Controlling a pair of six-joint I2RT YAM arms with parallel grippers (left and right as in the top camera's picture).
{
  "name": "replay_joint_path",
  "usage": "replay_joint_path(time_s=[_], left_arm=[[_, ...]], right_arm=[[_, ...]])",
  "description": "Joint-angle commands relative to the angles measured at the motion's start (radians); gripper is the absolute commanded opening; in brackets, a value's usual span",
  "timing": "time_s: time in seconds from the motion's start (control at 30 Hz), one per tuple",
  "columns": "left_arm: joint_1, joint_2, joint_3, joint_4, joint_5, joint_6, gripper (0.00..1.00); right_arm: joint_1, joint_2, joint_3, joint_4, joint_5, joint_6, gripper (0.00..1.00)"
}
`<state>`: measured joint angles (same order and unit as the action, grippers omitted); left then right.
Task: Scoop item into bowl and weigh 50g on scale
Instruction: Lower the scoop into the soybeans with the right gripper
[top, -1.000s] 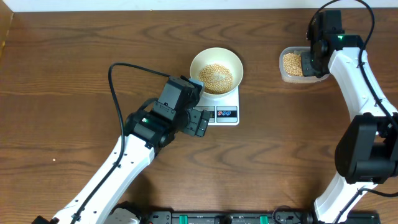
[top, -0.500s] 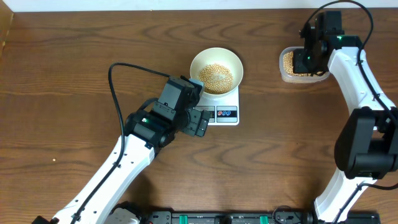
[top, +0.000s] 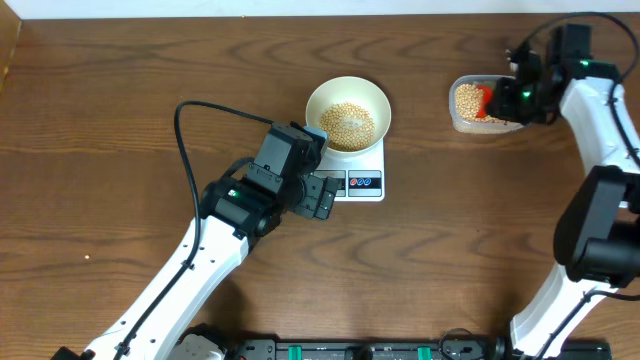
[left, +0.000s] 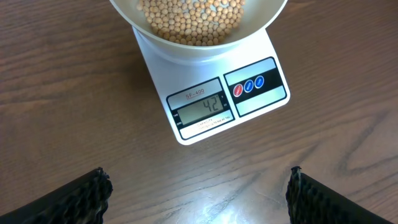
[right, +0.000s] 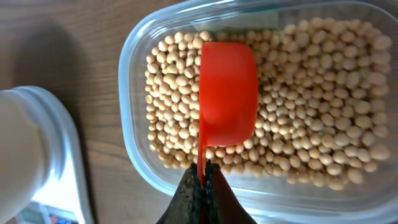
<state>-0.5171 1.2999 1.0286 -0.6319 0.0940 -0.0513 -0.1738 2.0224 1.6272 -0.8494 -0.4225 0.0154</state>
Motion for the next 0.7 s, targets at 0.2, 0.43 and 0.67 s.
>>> replay_joint_path(time_s=[0.2, 0.43, 0.67], left_arm=[[0.003, -0.007, 0.002, -0.004, -0.016, 0.003, 0.92], [0.003, -0.007, 0.002, -0.004, -0.016, 0.003, 0.92], [0.003, -0.007, 0.002, -0.004, -0.016, 0.003, 0.92]], right_arm=[[-0.082, 0.057, -0.008, -0.020, -0.284, -0.013, 0.01], [-0.087, 0.135, -0.008, -0.018, -0.372, -0.013, 0.01], [-0.101, 0.149, -0.008, -0.014, -0.456, -0.022, 0.01]])
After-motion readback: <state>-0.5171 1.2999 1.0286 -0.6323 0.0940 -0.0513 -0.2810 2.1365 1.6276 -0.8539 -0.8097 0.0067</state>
